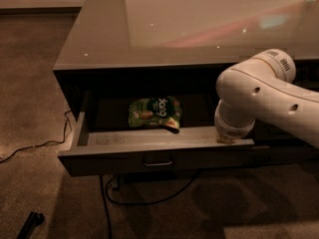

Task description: Open top drawer

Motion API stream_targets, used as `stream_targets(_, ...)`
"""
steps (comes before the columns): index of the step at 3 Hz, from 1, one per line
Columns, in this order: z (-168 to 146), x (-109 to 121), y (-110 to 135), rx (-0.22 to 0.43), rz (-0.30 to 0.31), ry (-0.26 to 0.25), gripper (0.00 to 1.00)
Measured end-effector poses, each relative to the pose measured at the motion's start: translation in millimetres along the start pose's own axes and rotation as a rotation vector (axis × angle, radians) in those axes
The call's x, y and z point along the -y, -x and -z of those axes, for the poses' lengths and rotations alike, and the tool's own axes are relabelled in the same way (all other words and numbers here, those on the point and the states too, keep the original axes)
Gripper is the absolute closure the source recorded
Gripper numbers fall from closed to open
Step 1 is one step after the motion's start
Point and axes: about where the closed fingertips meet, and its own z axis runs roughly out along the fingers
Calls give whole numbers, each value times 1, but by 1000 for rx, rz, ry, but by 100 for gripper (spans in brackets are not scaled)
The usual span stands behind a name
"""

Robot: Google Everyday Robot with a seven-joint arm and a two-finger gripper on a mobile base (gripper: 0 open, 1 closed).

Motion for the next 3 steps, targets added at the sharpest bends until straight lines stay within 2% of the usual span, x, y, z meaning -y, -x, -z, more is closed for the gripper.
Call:
stream_targets(1,-2,16,10,89,10,-58,100)
stream_targets(2,-15,34,24,208,14,-82,100)
stream_targets(3,-34,49,43,293,34,-67,100)
